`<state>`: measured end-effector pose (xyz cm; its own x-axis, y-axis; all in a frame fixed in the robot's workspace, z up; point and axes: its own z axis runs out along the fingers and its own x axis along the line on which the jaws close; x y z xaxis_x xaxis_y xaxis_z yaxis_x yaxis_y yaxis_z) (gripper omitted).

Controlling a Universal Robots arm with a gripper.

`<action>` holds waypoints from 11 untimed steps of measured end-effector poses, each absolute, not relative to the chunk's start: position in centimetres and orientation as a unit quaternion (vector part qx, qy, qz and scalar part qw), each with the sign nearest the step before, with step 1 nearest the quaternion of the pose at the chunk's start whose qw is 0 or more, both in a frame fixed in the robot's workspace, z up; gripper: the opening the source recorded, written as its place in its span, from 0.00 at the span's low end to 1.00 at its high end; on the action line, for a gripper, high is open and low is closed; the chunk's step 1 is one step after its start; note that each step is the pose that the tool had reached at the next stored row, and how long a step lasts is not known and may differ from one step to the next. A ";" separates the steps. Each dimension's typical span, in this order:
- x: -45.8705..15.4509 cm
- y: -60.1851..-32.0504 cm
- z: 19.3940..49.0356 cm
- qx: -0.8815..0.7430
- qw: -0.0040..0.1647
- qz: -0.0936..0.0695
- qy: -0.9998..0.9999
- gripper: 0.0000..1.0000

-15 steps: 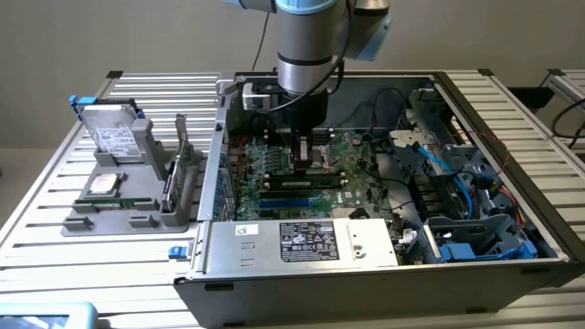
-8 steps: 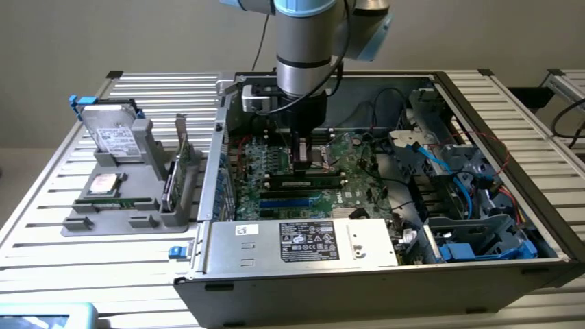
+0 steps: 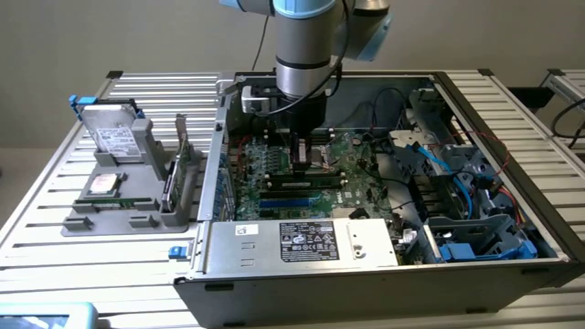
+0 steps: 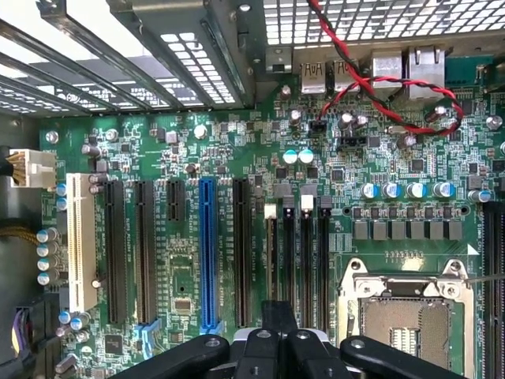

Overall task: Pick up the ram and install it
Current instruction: 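Press down the ram until it locks into place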

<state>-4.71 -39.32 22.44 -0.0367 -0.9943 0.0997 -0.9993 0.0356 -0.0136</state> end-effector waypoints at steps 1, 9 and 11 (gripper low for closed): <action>-4.7 -39.3 22.4 0.693 0.031 0.040 -0.719 0.11; -4.0 -39.3 23.4 0.693 0.032 0.040 -0.719 0.11; -3.6 -39.3 23.5 0.693 0.032 0.041 -0.719 0.11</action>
<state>-3.60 -39.31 23.53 -0.0371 -0.9940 0.1025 -0.9993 0.0358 -0.0141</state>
